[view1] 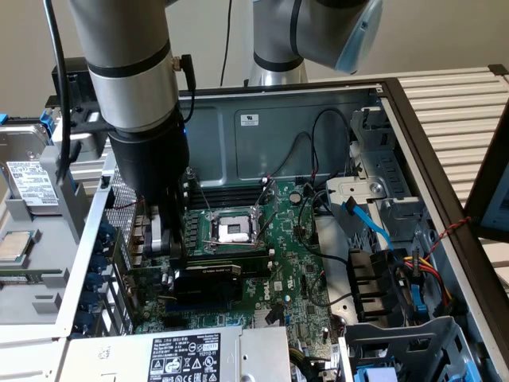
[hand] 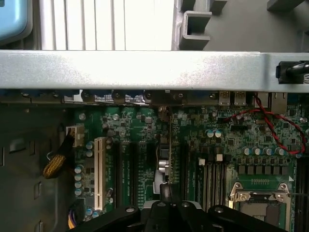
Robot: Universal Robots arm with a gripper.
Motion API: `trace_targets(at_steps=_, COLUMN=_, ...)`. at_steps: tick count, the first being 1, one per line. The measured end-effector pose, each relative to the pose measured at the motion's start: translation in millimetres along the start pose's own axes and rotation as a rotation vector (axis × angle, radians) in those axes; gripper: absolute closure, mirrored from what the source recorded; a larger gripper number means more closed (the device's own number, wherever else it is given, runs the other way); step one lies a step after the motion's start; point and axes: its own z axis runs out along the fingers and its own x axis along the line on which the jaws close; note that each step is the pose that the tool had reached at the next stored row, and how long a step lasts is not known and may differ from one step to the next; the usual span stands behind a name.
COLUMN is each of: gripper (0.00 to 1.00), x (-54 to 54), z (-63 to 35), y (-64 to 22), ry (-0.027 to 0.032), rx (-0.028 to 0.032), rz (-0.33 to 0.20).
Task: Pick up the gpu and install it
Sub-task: 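Press down on the gpu until it lock into place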
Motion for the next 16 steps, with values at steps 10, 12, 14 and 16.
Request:
trace_targets(at_steps=10, gripper=0.89, x=0.0, z=2.4, y=0.2, ry=-0.0076, rx=-0.0005, rz=0.000)
trace_targets(at_steps=12, gripper=0.89, x=0.0, z=2.6, y=0.4, ry=-0.0096, rx=-0.0004, rz=0.000)
trace_targets(at_steps=14, gripper=0.89, x=0.1, z=2.8, y=1.2, ry=-0.0115, rx=-0.0003, rz=0.000)
trace_targets(at_steps=16, gripper=0.89, x=0.0, z=2.8, y=2.0, ry=-0.0131, rx=-0.0006, rz=0.000)
